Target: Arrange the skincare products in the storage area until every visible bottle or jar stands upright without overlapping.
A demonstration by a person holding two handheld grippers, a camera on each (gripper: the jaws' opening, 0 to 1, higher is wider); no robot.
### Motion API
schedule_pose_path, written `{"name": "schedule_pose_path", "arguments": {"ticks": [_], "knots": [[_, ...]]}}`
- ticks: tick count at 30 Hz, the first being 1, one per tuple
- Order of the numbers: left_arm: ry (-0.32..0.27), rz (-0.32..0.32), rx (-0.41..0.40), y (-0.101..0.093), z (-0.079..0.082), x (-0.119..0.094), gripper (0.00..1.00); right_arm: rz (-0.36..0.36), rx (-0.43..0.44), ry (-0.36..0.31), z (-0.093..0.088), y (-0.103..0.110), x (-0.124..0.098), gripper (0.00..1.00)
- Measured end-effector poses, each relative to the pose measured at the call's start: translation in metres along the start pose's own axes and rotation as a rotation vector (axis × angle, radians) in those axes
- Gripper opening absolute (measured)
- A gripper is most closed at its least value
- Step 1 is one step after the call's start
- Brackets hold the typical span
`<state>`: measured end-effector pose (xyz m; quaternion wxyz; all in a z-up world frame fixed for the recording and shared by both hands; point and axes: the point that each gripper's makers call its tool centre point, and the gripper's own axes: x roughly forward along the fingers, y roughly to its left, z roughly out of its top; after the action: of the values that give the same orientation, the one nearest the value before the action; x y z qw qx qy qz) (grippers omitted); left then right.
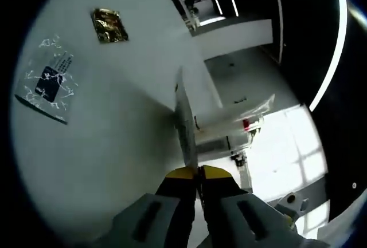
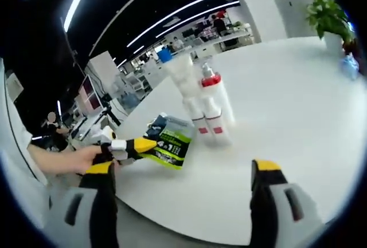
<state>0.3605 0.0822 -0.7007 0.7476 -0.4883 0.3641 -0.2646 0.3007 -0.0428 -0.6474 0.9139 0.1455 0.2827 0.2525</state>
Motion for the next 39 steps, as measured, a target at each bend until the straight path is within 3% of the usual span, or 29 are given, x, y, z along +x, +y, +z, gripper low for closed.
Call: {"name": "schedule_pose_path", "arguments": {"ticks": [9, 15, 26, 30, 39], "knots": [[0.006, 0.105, 0.092, 0.016, -0.002, 0.003, 0.0, -0.007, 0.019, 0.0, -0.001, -0.003, 0.0, 0.98], [0.026, 0.177, 0.21, 0.028, -0.003, 0.003, 0.0, -0.008, 0.023, 0.003, -0.002, -0.003, 0.0, 0.98], [0.147, 0.243, 0.549, 0.034, -0.01, -0.002, 0.13, -0.007, 0.031, 0.005, -0.002, -0.003, 0.0, 0.98], [0.163, 0.256, 0.597, 0.033, -0.011, -0.003, 0.15, -0.008, 0.033, 0.005, -0.002, -0.003, 0.0, 0.98], [0.24, 0.328, 0.803, 0.037, -0.005, -0.012, 0.23, -0.009, 0.038, 0.005, -0.002, -0.003, 0.0, 0.97]]}}
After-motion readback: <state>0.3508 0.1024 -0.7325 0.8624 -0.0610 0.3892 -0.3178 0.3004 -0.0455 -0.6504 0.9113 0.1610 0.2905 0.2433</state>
